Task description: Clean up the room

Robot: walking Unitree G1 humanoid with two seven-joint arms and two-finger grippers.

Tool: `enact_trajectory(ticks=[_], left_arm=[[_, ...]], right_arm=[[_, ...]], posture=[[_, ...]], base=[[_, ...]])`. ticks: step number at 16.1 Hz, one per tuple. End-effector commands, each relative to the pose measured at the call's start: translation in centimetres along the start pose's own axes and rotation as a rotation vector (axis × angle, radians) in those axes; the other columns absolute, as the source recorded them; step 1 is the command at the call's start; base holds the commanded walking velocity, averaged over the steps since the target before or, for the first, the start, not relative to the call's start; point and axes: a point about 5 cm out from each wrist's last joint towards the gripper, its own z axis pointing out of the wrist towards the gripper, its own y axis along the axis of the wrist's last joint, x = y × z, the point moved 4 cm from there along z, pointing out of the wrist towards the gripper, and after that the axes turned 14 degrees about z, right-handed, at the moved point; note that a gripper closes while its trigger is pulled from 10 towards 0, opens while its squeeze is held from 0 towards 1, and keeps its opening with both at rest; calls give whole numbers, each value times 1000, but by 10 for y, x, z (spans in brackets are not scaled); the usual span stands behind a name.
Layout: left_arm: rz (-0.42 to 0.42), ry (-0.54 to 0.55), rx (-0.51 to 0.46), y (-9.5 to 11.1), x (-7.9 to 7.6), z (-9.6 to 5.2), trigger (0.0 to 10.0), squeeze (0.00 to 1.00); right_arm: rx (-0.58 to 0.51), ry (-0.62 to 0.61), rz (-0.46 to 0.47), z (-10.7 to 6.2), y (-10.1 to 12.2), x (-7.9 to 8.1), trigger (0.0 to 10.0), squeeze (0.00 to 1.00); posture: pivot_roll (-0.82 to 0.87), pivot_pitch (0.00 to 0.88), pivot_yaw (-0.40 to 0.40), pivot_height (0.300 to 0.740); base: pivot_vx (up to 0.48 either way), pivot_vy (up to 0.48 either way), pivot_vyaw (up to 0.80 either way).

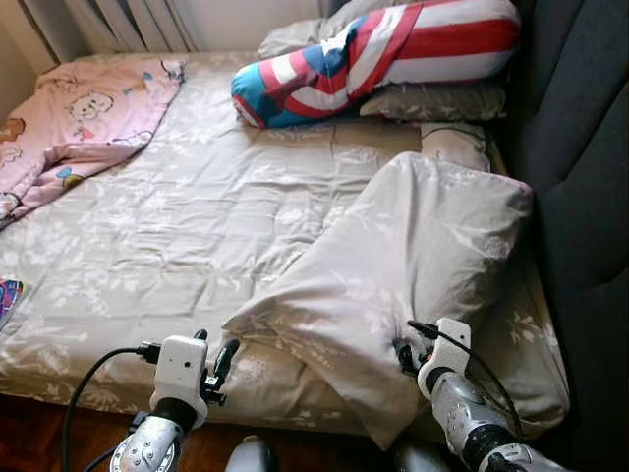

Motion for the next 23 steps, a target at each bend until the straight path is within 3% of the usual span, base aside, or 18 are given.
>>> enact_trajectory(ticks=[1, 13, 23], left_arm=[[6, -1, 11, 0, 2, -3, 10000, 0], [-18, 8, 37, -5, -3, -1, 10000, 0], [-42, 27, 37, -6, -7, 10, 10000, 0]], right_arm=[[128, -9, -15, -4, -39, -3, 0, 0], [109, -49, -10, -8, -47, -16, 0, 0], [63, -58, -32, -7, -35, -19, 0, 0]], posture=[[120, 227, 83, 658], [99, 211, 67, 658], [66, 184, 40, 658]], base=[[0, 0, 0], [0, 0, 0], [0, 0, 0]])
